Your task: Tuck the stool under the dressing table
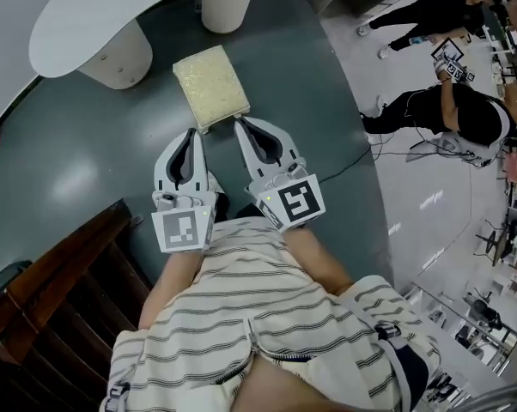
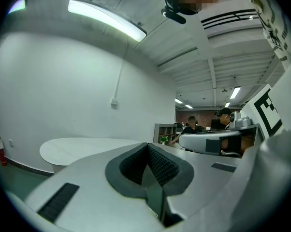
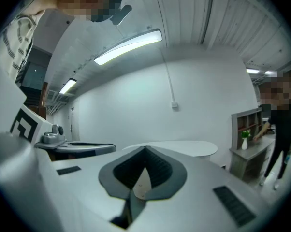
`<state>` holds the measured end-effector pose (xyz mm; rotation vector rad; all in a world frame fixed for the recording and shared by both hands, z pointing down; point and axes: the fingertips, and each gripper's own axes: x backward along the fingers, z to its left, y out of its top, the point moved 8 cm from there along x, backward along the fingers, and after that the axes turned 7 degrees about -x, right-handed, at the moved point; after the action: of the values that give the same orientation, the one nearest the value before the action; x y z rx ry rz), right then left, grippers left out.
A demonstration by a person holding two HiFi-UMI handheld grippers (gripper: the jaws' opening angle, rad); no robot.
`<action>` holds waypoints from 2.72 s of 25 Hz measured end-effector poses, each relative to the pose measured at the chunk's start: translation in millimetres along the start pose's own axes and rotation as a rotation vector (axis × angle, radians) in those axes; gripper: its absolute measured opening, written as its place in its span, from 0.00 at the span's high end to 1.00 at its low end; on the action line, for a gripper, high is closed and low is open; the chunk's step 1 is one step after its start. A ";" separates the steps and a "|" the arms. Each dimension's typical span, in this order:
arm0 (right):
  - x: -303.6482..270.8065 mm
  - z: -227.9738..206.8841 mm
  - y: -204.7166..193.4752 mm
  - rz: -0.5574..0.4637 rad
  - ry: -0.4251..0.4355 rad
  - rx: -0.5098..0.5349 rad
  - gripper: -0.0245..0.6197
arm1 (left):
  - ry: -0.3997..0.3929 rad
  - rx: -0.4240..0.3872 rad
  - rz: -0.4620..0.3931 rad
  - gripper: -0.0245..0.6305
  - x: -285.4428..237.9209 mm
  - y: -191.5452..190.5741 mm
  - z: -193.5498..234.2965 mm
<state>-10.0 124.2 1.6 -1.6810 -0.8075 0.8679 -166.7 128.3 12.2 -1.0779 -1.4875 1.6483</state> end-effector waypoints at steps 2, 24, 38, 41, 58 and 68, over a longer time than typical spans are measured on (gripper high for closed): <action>-1.9 -6.8 -1.7 0.006 -0.001 -0.003 0.94 | 0.003 0.002 -0.003 0.95 -7.9 -1.9 -1.8; -60.1 -162.2 -34.4 0.178 0.198 -0.070 0.94 | 0.207 -0.004 0.148 0.95 -132.8 -54.5 -57.7; -100.6 -204.6 -94.6 0.310 0.182 -0.088 0.94 | 0.234 0.052 0.270 0.95 -174.1 -112.8 -53.5; -116.8 -213.5 -116.8 0.339 0.159 -0.088 0.94 | 0.213 0.058 0.296 0.95 -183.1 -137.7 -41.1; -153.7 -240.1 -240.4 0.500 0.038 -0.125 0.94 | 0.203 0.113 0.472 0.95 -194.3 -269.3 0.1; -166.3 -264.9 -319.4 0.587 0.013 -0.137 0.94 | 0.224 0.162 0.568 0.95 -198.3 -359.6 6.7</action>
<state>99.5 -66.1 391.0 -2.0861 -0.3625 1.2140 -103.9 -2.0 396.6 -1.6309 -0.9306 1.8983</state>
